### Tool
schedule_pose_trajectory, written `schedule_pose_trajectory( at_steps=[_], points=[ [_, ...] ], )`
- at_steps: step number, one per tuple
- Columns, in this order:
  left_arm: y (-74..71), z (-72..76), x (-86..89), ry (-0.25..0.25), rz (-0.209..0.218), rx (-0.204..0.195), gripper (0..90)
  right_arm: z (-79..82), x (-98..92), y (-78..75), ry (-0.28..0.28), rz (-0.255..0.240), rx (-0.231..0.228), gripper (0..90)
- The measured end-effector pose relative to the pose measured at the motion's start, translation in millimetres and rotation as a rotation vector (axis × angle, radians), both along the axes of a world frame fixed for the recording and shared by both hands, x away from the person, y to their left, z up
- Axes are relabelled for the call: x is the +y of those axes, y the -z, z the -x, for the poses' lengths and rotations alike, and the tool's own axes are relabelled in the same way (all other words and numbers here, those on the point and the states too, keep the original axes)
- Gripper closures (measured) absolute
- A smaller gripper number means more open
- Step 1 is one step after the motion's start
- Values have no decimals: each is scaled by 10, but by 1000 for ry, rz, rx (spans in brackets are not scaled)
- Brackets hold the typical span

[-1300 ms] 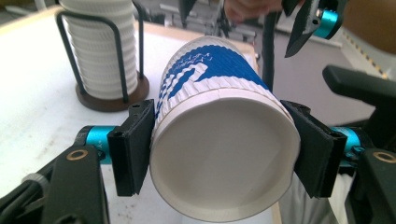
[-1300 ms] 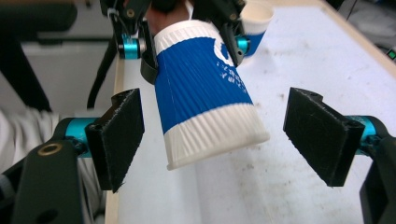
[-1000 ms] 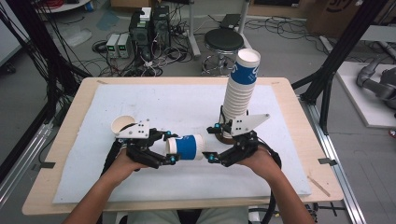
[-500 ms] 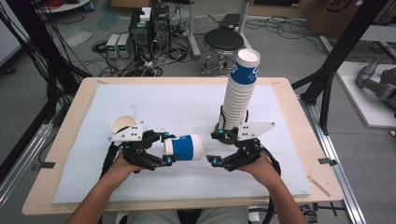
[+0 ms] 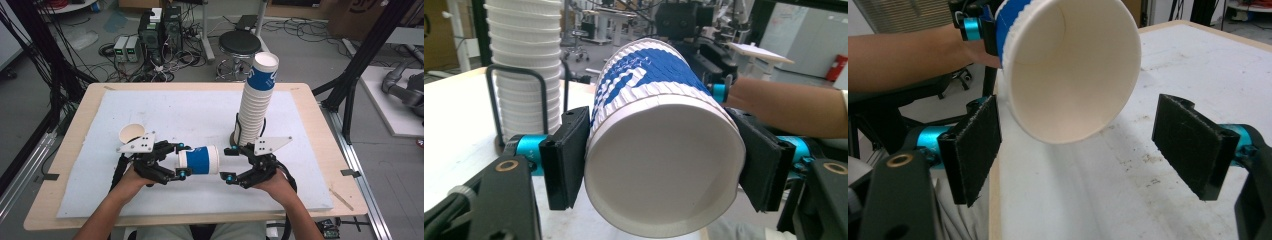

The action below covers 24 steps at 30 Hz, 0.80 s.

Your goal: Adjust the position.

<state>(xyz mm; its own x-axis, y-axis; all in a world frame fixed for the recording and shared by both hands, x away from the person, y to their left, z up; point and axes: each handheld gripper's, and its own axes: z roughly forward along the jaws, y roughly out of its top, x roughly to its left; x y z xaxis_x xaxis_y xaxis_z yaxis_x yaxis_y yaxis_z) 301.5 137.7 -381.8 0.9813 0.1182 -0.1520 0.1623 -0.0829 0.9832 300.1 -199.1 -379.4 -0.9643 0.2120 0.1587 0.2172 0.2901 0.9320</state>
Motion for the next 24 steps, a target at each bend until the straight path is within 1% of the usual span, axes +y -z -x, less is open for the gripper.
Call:
schedule_pose_trajectory(
  at_steps=[2,9,13,15,17,19,24],
  points=[
    [0,5,-17,10,5,2,300,0,6,6,-5,-3,12,201],
    [6,17,-84,41,11,6,300,8,36,2,-39,-17,14,191],
    [7,22,-111,60,30,8,301,12,48,1,-60,-27,20,176],
    [7,23,-122,69,33,7,301,10,59,5,-74,-32,31,176],
    [9,25,-135,78,36,7,301,8,68,8,-85,-35,32,176],
    [12,24,-145,80,37,9,301,14,78,10,-92,-34,41,175],
    [21,27,-169,86,36,9,300,24,96,14,-94,-23,43,183]
  ],
)
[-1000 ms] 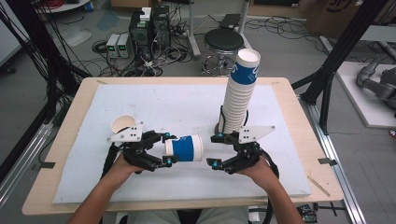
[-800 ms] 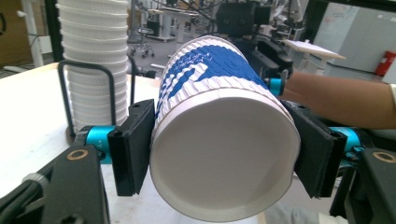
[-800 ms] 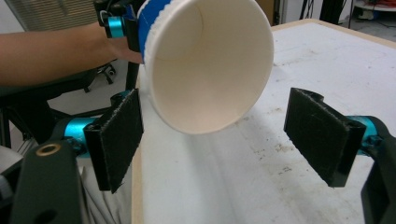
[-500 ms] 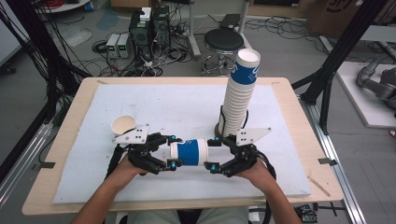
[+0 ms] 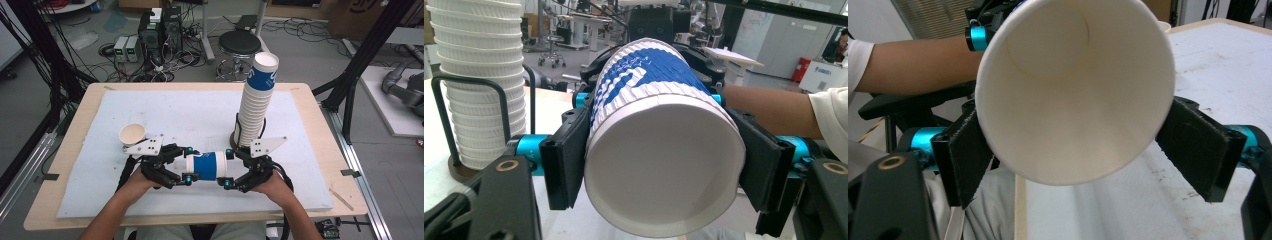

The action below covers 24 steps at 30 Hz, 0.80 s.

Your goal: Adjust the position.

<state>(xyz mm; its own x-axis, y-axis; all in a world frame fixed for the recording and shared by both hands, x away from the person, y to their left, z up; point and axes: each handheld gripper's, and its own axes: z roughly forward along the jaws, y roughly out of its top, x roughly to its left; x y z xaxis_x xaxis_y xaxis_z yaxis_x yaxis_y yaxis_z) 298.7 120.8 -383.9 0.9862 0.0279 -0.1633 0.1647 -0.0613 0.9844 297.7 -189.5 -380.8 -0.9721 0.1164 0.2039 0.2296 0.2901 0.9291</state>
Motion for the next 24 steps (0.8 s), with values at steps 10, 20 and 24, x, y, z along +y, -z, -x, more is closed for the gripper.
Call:
schedule_pose_trajectory(
  at_steps=[10,20,24],
  points=[
    [31,4,5,-2,-3,-16,312,3,-31,-18,-17,4,-30,272],
    [37,19,-7,-53,-67,7,178,7,-33,-67,-31,45,-63,318],
    [5,21,49,-74,-80,15,142,0,-33,-126,-35,68,-71,318]
  ],
)
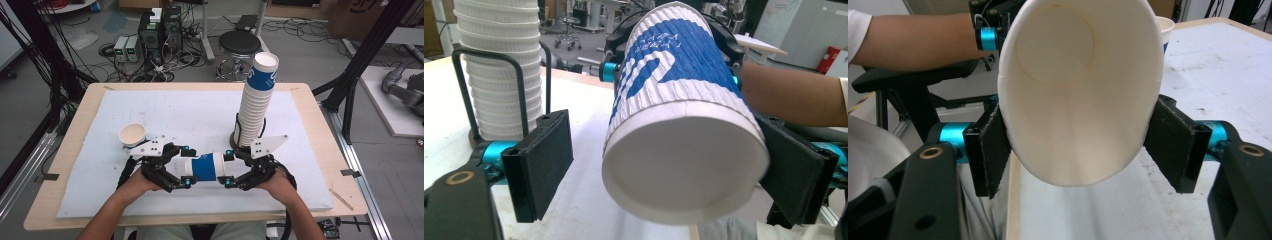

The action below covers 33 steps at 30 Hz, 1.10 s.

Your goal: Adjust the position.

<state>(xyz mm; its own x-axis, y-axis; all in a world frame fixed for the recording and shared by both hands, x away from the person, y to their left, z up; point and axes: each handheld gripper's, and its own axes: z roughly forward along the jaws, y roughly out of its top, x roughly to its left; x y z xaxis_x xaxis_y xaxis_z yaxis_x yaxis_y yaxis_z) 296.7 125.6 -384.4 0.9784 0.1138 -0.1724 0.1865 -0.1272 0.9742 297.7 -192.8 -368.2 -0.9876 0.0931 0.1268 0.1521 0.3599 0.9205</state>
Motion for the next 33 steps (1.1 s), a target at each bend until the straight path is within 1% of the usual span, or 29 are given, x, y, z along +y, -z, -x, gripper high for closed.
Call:
schedule_pose_trajectory(
  at_steps=[4,6,7,8,10,11,12,14,17,20,22,26,27,29,31,32,33],
  points=[
    [-53,4,106,-28,-30,-13,142,-11,-35,-98,11,41,-18,317],
    [-91,7,154,-38,-50,-23,142,-20,-51,-152,23,67,-35,318],
    [-106,10,163,-43,-56,-27,142,-24,-57,-185,30,85,-36,317],
    [-131,16,179,-43,-70,-33,142,-33,-60,-203,27,99,-47,317],
    [-169,26,193,-43,-87,-40,142,-38,-53,-252,33,147,-69,317],
    [-183,31,194,-43,-94,-43,142,-48,-46,-268,26,162,-77,317],
    [-201,32,198,-42,-104,-48,142,-48,-40,-282,28,176,-80,317],
    [-232,37,198,-45,-121,-49,142,-56,-17,-317,31,223,-93,317],
    [-276,35,177,-46,-147,-54,142,-63,45,-369,23,316,-118,317],
    [-305,24,131,-37,-175,-54,142,-67,120,-421,8,383,-132,317],
    [-315,14,86,-31,-203,-54,143,-73,170,-452,-2,411,-144,317],
    [-309,9,-25,-16,-249,-50,144,-74,265,-507,-20,462,-152,317],
    [-311,-1,-45,-5,-273,-60,145,-77,286,-515,-25,473,-156,317],
    [-307,-4,-95,0,-296,-62,146,-79,326,-523,-28,504,-154,317],
    [-302,-10,-142,6,-315,-54,148,-79,367,-522,-37,533,-155,317],
    [-309,-25,-155,17,-343,-67,150,-77,387,-520,-41,547,-156,317],
    [-308,-27,-177,23,-352,-64,153,-77,406,-522,-46,563,-160,317]
  ],
)
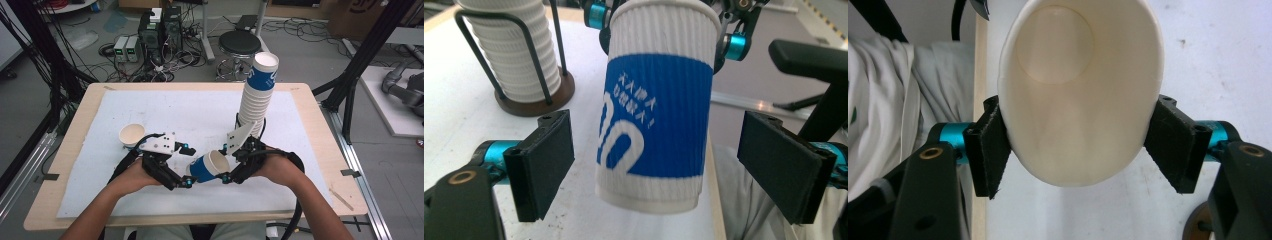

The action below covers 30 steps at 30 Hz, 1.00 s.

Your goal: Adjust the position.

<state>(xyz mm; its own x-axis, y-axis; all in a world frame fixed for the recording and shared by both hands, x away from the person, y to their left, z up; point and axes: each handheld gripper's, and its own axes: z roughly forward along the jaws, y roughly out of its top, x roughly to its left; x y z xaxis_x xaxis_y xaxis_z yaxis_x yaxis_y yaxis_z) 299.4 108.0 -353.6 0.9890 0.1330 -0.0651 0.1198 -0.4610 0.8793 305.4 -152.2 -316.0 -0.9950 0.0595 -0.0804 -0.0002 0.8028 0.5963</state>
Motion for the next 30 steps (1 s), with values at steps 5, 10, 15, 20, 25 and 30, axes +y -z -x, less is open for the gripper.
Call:
schedule_pose_trajectory(
  at_steps=[5,10,15,20,25,30],
  points=[
    [11,-26,-116,33,-56,16,180,19,91,3,-12,54,5,316],
    [61,-46,-211,65,-109,40,208,33,169,20,-34,100,-13,317],
    [114,-56,-272,81,-148,57,229,63,224,37,-45,145,-12,316],
    [147,-56,-308,89,-163,60,281,74,251,48,-56,159,-9,316],
    [161,-50,-322,106,-171,57,307,81,262,58,-60,178,-10,316],
    [171,-36,-315,108,-147,43,299,89,262,56,-62,180,-5,278]
  ],
)
